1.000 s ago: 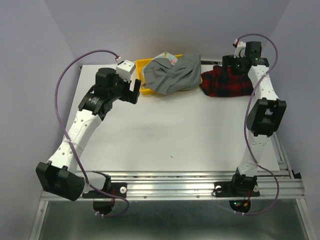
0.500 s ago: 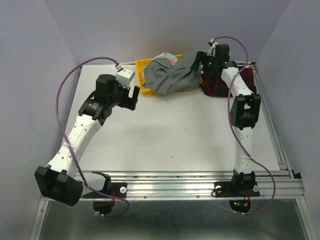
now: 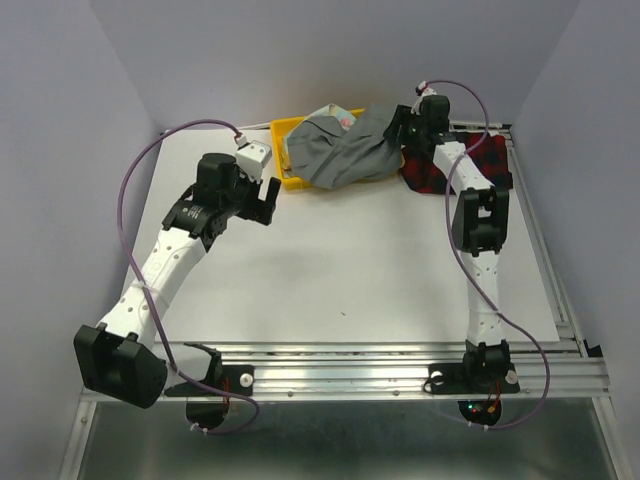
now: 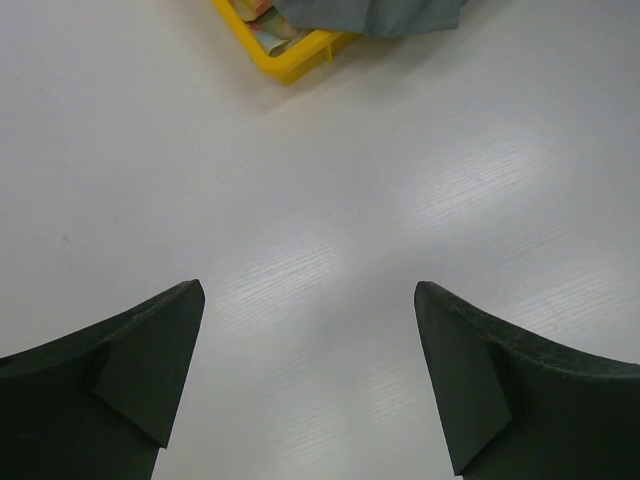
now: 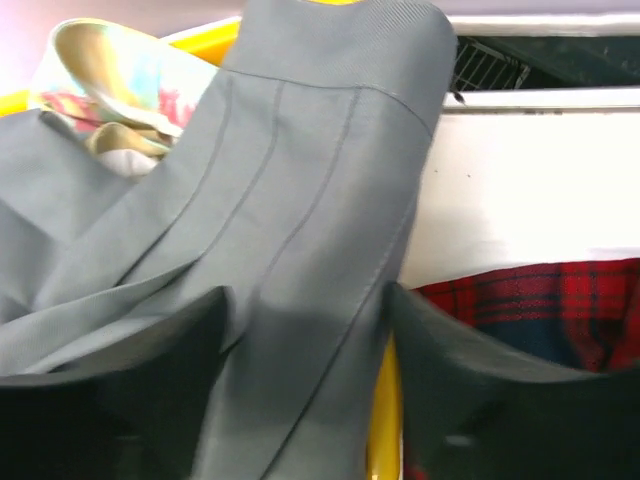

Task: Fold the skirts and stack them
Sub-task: Grab the skirt from the pile, then move the skirt to the center of the board

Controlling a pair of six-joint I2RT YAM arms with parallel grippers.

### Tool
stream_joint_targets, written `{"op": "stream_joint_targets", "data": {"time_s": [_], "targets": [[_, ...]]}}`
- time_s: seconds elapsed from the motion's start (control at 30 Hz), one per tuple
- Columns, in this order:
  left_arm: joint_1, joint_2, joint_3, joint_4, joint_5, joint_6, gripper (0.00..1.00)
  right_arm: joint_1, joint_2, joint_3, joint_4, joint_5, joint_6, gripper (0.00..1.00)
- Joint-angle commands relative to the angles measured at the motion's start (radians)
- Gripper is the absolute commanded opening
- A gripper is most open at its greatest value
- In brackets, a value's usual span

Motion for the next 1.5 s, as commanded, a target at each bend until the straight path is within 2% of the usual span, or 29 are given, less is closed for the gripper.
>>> {"op": "stream_joint_targets", "data": {"time_s": [0.0, 0.07, 0.1, 0.17, 0.2, 0.23, 0.37, 0.43, 0.47, 0.53, 0.6, 0.67, 0.7, 0.8, 0.9, 1.0, 1.1, 1.13, 1.2, 1.27, 1.33, 1.4, 1.47], "targets": [[0.006, 0.010, -0.014, 0.043, -0.006, 0.007, 0.99, -0.004, 0.009, 0.039, 0.098, 0.002, -0.015, 0.58], [0.006, 0.012, -0.012, 0.044, -0.003, 0.007, 0.99, -0.004, 0.000, 0.038, 0.117, -0.018, -0.020, 0.46], [0.006, 0.014, -0.008, 0.043, -0.003, 0.004, 0.99, -0.004, -0.001, 0.042, 0.120, -0.043, -0.020, 0.33], [0.006, 0.014, 0.003, 0.037, -0.006, 0.005, 0.99, -0.004, -0.015, 0.054, 0.127, -0.075, -0.021, 0.19], [0.006, 0.009, 0.006, 0.034, -0.008, 0.005, 0.99, 0.005, -0.024, 0.053, 0.135, -0.109, -0.020, 0.05], [0.008, 0.006, 0.009, 0.031, -0.009, 0.004, 0.99, 0.005, -0.037, 0.047, 0.135, -0.129, -0.018, 0.01], [0.023, -0.022, 0.021, 0.022, -0.006, -0.002, 0.99, 0.015, -0.139, 0.024, 0.146, -0.274, -0.027, 0.01], [0.057, -0.029, 0.043, 0.005, 0.035, -0.007, 0.99, 0.039, -0.234, -0.004, 0.120, -0.409, -0.069, 0.01], [0.096, -0.045, 0.070, -0.014, 0.085, -0.008, 0.99, 0.098, -0.408, -0.137, 0.068, -0.568, -0.225, 0.01], [0.106, -0.057, 0.086, -0.021, 0.100, -0.010, 0.99, 0.117, -0.455, -0.184, 0.010, -0.609, -0.367, 0.01], [0.123, -0.069, 0.098, -0.026, 0.120, -0.011, 0.99, 0.178, -0.582, -0.311, -0.143, -0.620, -0.581, 0.01], [0.130, -0.085, 0.101, -0.034, 0.136, -0.018, 0.99, 0.214, -0.656, -0.399, -0.240, -0.611, -0.702, 0.01], [0.141, -0.089, 0.101, -0.035, 0.143, -0.019, 0.99, 0.246, -0.719, -0.486, -0.333, -0.606, -0.835, 0.01], [0.147, -0.103, 0.098, -0.043, 0.167, -0.022, 0.99, 0.298, -0.796, -0.628, -0.492, -0.537, -1.001, 0.01], [0.153, -0.111, 0.087, -0.049, 0.186, -0.016, 0.99, 0.338, -0.912, -0.917, -0.535, -0.457, -1.174, 0.01], [0.155, -0.108, 0.074, -0.052, 0.210, 0.001, 0.99, 0.366, -0.966, -1.066, -0.537, -0.373, -1.233, 0.01], [0.155, -0.101, 0.031, -0.051, 0.236, 0.037, 0.99, 0.366, -1.017, -1.195, -0.518, -0.312, -1.245, 0.12], [0.155, -0.098, 0.021, -0.052, 0.245, 0.053, 0.99, 0.366, -1.028, -1.214, -0.514, -0.280, -1.217, 0.32], [0.155, -0.088, 0.002, -0.070, 0.290, 0.118, 0.99, 0.366, -1.061, -1.235, -0.509, -0.247, -1.137, 0.51], [0.155, -0.072, -0.012, -0.103, 0.355, 0.169, 0.98, 0.366, -1.086, -1.231, -0.497, -0.200, -1.072, 0.77], [0.143, -0.059, -0.031, -0.121, 0.377, 0.209, 0.98, 0.342, -1.121, -1.197, -0.471, -0.175, -1.006, 0.82], [0.097, -0.051, -0.060, -0.135, 0.373, 0.269, 0.95, 0.283, -1.129, -1.154, -0.469, -0.222, -0.937, 0.84], [0.051, -0.060, -0.087, -0.100, 0.342, 0.286, 0.95, 0.162, -1.111, -1.073, -0.471, -0.289, -0.855, 0.84]]}}
